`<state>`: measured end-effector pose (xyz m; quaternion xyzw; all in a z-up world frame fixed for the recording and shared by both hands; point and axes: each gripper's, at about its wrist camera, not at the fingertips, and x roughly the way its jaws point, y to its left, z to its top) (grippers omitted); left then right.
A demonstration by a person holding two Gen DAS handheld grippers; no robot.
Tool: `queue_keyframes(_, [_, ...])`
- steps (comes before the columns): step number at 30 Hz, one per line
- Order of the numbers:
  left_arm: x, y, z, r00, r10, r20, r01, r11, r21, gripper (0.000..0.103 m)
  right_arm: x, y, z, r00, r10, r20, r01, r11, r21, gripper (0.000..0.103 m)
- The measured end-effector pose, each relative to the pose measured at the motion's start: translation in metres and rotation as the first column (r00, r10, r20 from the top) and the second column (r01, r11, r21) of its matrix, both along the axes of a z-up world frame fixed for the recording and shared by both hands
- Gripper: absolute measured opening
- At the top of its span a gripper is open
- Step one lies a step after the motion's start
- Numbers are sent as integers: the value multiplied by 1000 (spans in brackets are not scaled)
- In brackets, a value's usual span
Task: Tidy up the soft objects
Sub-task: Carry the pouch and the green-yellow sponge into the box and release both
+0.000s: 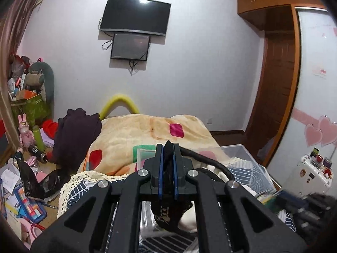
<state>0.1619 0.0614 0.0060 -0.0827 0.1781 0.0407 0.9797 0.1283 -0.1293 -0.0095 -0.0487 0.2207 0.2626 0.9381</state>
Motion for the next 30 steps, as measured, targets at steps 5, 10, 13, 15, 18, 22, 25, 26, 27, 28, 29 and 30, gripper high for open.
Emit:
queue_keyframes(5, [29, 3, -20, 997, 23, -74, -23, 1000, -1, 7, 10, 2, 23, 998, -22, 56, 20, 999, 33, 6])
queue_keyframes(10, [53, -4, -46, 987, 12, -159, -7, 1000, 30, 7, 28, 17, 25, 994, -59, 92, 60, 998, 0, 6])
queue_keyframes(13, [57, -12, -55, 984, 1, -180, 10, 998, 58, 7, 45, 30, 15, 996, -63, 66, 64, 998, -25, 6])
queue_keyframes(15, [57, -16, -57, 982, -10, -191, 23, 998, 65, 7, 51, 34, 9, 997, -64, 50, 67, 996, -52, 6])
queue_keyframes(18, [58, -16, -56, 980, -21, -200, 33, 998, 59, 13, 60, 41, -4, 999, -51, 5, 51, 994, -92, 6])
queue_keyframes(22, [52, -14, -52, 979, -50, -196, 58, 998, 33, 30, 58, 41, -14, 999, -29, -34, 24, 993, -119, 9])
queue_keyframes(25, [43, -17, -47, 981, -55, -184, 67, 996, 57, 39, 50, 39, -14, 999, -15, -28, 11, 989, -145, 35])
queue_keyframes(26, [39, -19, -45, 982, -58, -179, 71, 995, 67, 43, 48, 38, -14, 1000, -14, -25, 10, 989, -148, 43])
queue_keyframes(27, [36, -20, -43, 983, -63, -173, 76, 994, 73, 45, 45, 37, -13, 1000, -14, -18, 11, 989, -148, 46])
queue_keyframes(28, [30, -22, -41, 984, -70, -162, 84, 993, 83, 50, 43, 36, -13, 1000, -17, -3, 17, 988, -151, 47])
queue_keyframes(29, [26, -24, -39, 985, -73, -155, 87, 992, 88, 55, 40, 35, -12, 1000, -20, 12, 21, 987, -157, 49])
queue_keyframes(30, [21, -25, -37, 986, -76, -146, 90, 991, 95, 58, 37, 33, -11, 1000, -19, 17, 21, 987, -161, 52])
